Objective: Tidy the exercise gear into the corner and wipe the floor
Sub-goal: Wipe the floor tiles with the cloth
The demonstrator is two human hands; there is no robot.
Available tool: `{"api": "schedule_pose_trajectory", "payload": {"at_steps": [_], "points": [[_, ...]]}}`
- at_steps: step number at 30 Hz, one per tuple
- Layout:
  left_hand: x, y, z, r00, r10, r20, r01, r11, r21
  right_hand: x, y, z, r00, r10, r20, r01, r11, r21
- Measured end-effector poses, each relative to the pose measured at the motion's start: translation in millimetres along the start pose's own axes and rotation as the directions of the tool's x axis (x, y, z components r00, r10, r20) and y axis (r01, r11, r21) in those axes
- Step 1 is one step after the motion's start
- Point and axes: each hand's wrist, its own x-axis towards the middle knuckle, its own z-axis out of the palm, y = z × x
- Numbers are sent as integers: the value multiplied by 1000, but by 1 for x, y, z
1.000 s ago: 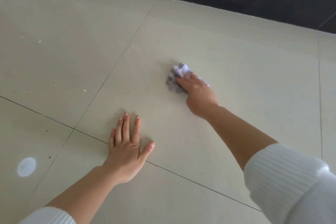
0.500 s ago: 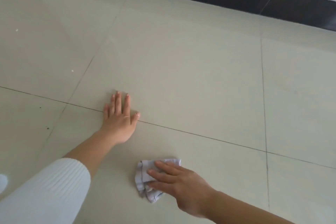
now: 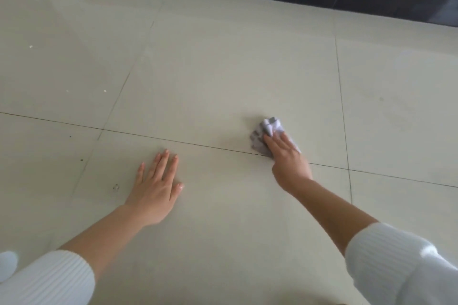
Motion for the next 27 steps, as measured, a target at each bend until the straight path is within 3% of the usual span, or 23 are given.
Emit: {"api": "schedule_pose_trajectory", "payload": {"at_steps": [2, 5, 8, 9, 10, 12, 14, 16, 17, 19, 21, 24, 26, 27], "points": [[0, 2, 1, 1000, -15, -9, 15, 1000, -26, -38, -36, 32, 946, -316, 76, 316, 949, 2], [1, 5, -1, 1000, -23, -14, 22, 997, -71, -111, -64, 67, 695, -685, 218, 688, 722, 78], [-2, 8, -5, 999, -29, 14, 30, 997, -74, -136, -57, 67, 397, -837, 376, 851, 489, 190], [-3, 9, -5, 1000, -28, 13, 28, 996, -83, -128, -48, 61, 346, -861, 373, 882, 435, 184], [-4, 9, -5, 1000, -26, 8, 26, 996, -91, -115, -34, 56, 361, -862, 357, 886, 436, 157], [-8, 10, -4, 1000, -26, 7, 26, 995, -91, -82, -4, 38, 574, -773, 271, 791, 609, 59], [-9, 10, -3, 999, -30, 19, 32, 996, -77, -51, 21, 18, 829, -545, 126, 549, 836, 6], [-9, 9, -5, 999, -28, 23, 30, 996, -80, -32, 31, 1, 980, -196, 45, 196, 981, 13], [-9, 9, -6, 999, -25, 21, 27, 996, -83, -29, 27, -4, 998, -60, 9, 59, 997, 44], [-9, 9, -6, 1000, -23, 15, 24, 996, -87, -37, 13, 4, 1000, -13, 1, 13, 999, 43], [-10, 9, -6, 1000, -25, 18, 26, 996, -91, -67, -2, 23, 969, -236, 66, 239, 970, -38], [-11, 13, -5, 999, -33, 25, 35, 994, -103, -126, -24, 42, 798, -547, 253, 567, 824, -10], [-10, 16, -5, 999, -44, 23, 46, 993, -105, -140, -33, 39, 705, -642, 301, 671, 741, 11], [-9, 17, -5, 999, -48, 22, 50, 993, -106, -139, -37, 32, 713, -632, 304, 642, 762, 79]]}}
